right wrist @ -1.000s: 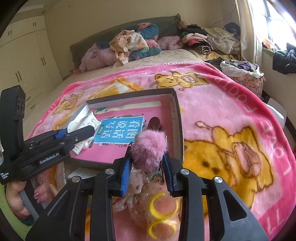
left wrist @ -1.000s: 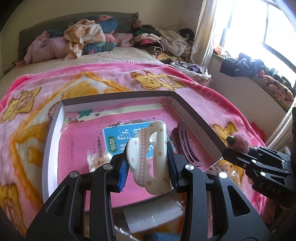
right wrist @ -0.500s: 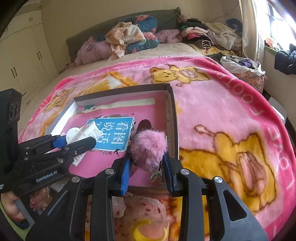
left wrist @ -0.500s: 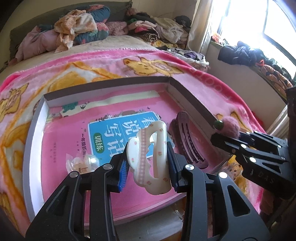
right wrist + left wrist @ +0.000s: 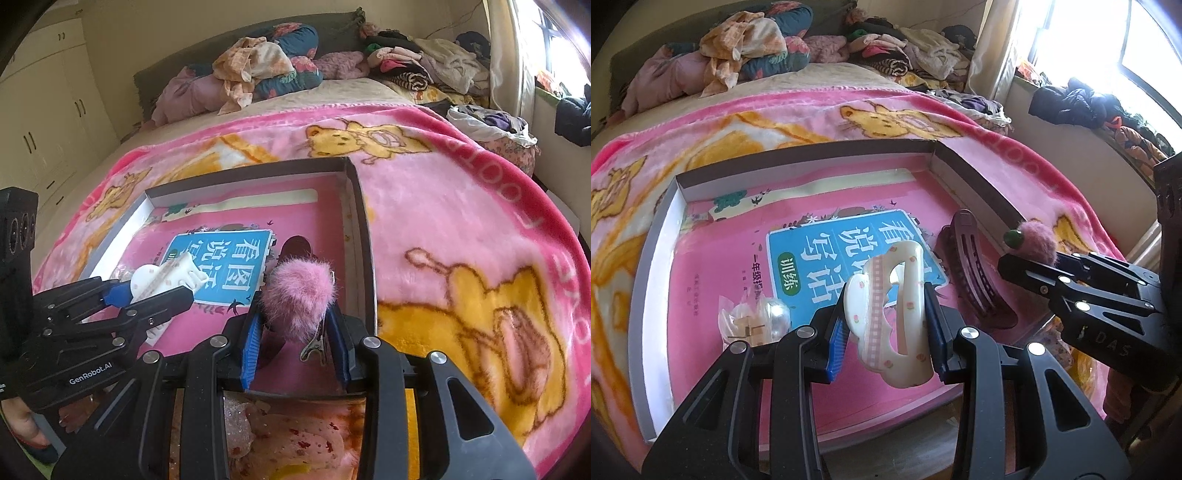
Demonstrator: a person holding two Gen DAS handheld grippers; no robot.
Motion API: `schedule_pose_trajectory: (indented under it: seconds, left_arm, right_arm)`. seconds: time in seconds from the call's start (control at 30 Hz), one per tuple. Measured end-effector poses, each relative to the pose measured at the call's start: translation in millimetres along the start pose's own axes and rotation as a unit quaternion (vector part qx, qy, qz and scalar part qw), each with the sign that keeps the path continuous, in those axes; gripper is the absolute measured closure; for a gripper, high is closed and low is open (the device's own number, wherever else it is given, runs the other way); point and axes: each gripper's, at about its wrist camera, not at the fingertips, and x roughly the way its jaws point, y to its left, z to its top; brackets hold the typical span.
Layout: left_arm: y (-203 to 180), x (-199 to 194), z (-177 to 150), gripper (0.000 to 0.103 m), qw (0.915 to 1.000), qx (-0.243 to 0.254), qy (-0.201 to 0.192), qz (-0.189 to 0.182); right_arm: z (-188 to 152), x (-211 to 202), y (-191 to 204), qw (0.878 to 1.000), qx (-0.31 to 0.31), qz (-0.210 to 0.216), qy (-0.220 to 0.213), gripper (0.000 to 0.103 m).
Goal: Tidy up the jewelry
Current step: 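Open the left tool releasing the white clip while the right tool releases the pompom clip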
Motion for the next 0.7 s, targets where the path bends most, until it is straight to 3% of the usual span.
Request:
schedule_pose_trajectory:
  seconds: [0.3,0.4,0.5,0.7]
  left_arm:
    - [5,2,-5,0.075,1.0,-0.006,0.003,0.006]
    - [4,0,-6,0.075,0.9999,-0.005,-0.001,0.009]
    - [4,-4,-7,0.063,0.9999,-0.009,-0.005,0.01]
    - [3,-20,-9,0.054,0.9996,-0.012,-0.022,0.015]
  right_arm:
    - [-4,-16,1,1.0,0.003,-0.003,-0.019,0.057]
    - [-6,-23,1,0.999,0.005,-0.011,-0.031,0.045]
    - [-9,-30,3,0.999,0.002,-0.017,-0.037,0.044]
    - [-13,-45,2,0.998,0.005,-0.029,-0.056,0.028]
